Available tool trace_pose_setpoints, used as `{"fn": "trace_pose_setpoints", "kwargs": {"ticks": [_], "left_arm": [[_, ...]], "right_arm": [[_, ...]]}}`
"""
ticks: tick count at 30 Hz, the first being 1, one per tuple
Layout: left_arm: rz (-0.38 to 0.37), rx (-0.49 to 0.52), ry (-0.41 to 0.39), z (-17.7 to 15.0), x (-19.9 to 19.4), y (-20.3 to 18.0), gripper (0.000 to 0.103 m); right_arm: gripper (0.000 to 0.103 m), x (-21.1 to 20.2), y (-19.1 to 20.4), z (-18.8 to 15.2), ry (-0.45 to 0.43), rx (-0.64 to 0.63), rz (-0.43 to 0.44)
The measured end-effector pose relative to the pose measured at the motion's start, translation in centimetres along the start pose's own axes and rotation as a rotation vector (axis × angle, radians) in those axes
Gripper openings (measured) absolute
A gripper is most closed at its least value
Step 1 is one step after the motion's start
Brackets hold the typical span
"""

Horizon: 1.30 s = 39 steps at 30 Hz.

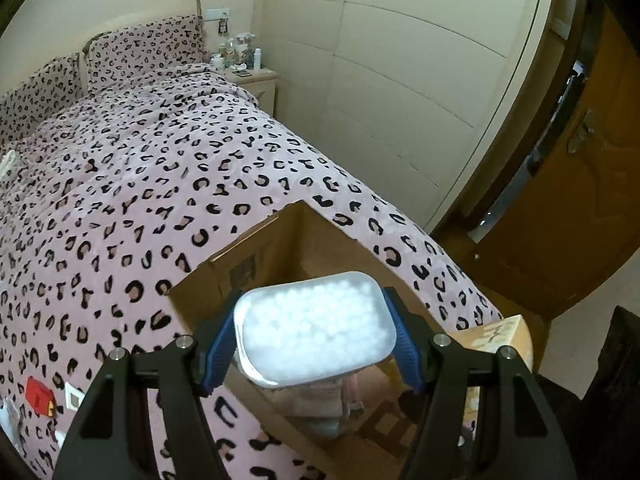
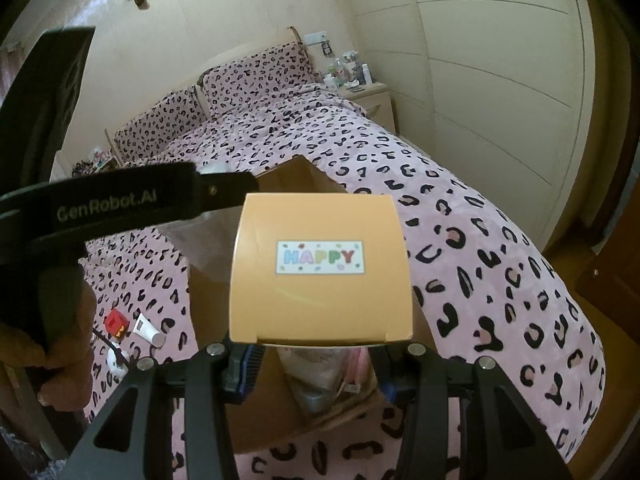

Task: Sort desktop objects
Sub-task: 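Lower the cotton-pad pack with the left tool while the right tool lowers the HAPPY box into the box, then open both tools to drop the cotton-pad pack and HAPPY box into the box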

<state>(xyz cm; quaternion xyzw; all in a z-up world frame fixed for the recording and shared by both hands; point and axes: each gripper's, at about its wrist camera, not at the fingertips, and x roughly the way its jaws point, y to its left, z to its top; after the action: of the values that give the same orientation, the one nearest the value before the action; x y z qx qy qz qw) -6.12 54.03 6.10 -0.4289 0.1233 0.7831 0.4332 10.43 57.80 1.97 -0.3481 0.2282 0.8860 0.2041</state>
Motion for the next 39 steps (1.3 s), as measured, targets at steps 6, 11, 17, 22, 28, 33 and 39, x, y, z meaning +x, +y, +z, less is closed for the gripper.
{"fn": "trace_pose_setpoints", "kwargs": {"ticks": [6,11,17,22,28,33,39], "left_arm": [[0.012,-0.007,0.017,0.0,2.0,0.8,0.068],[0.029,-0.015,0.042,-1.1,3.5,2.0,0.068],[0.041,-0.005,0.077,-2.4,4.9,2.7,0.068],[0.084,0.061,0.112,-3.0,5.9,3.0,0.068],[0.102,0.168,0.152,-3.4,6.7,3.2,0.068],[0.120,0.217,0.174,-3.8,7.0,3.2,0.068],[0.132,0.238,0.189,-4.0,7.2,3.2,0.068]], "right_arm": [[0.047,2.2,0.7,0.2,0.040,-0.025,0.008],[0.047,4.1,1.5,-0.7,0.085,-0.056,0.006],[0.047,5.4,1.6,-1.9,0.130,-0.083,-0.012],[0.047,5.7,1.3,-2.2,0.152,-0.120,-0.023],[0.047,5.8,0.6,-2.0,0.186,-0.166,-0.041],[0.047,5.9,0.5,-2.2,0.207,-0.186,-0.037],[0.047,6.0,0.5,-2.3,0.211,-0.187,-0.041]]}}
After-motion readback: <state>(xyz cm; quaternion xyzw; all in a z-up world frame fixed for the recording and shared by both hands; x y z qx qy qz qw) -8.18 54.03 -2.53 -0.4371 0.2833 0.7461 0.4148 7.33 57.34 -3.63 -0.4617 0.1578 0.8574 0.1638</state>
